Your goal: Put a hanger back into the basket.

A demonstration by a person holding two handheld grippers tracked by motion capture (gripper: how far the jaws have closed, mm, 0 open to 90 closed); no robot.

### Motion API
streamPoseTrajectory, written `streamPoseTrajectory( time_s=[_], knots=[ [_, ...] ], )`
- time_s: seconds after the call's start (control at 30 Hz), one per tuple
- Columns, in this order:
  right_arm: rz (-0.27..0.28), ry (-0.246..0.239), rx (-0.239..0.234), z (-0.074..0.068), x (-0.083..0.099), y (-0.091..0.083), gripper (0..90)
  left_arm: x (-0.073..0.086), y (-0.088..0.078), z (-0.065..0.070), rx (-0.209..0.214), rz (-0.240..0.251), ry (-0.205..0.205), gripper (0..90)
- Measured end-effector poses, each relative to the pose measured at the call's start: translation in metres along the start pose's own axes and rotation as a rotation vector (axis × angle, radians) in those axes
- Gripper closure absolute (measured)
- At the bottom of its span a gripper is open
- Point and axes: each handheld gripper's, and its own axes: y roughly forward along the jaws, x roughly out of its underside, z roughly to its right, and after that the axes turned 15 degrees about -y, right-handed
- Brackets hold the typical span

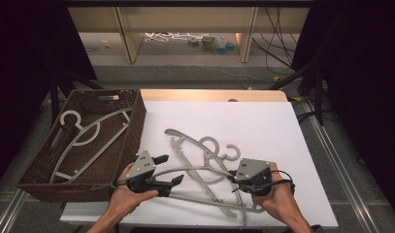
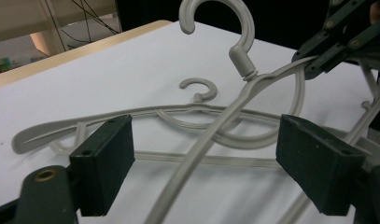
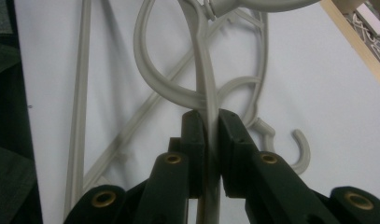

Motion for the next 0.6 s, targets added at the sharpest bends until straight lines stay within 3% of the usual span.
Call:
streamPoseTrajectory(
  time_s=[0.03,0.27,0.37,0.5,0.57,0.6],
  knots=[
    [-0.005,-0.026,0.003,0.000,-0.002,-0.001,82.1,-0.002,0.004,0.001,0.007,-0.014,-0.008,21.1],
    [0.016,-0.035,-0.006,-0.007,-0.010,-0.003,82.1,-0.009,0.018,0.007,0.050,-0.099,0.027,26.2],
    [0.012,-0.070,-0.003,-0.006,-0.011,-0.004,82.1,-0.010,0.019,0.007,0.060,-0.107,0.029,29.6],
    [0.023,-0.065,-0.010,-0.008,-0.015,-0.004,82.1,-0.011,0.022,0.008,0.081,-0.128,0.039,34.2],
    [0.022,-0.081,-0.010,-0.009,-0.017,-0.005,82.1,-0.012,0.025,0.009,0.084,-0.145,0.052,36.1],
    [0.032,-0.078,-0.015,-0.010,-0.019,-0.006,82.1,-0.011,0.026,0.011,0.099,-0.165,0.080,39.8]
  ],
)
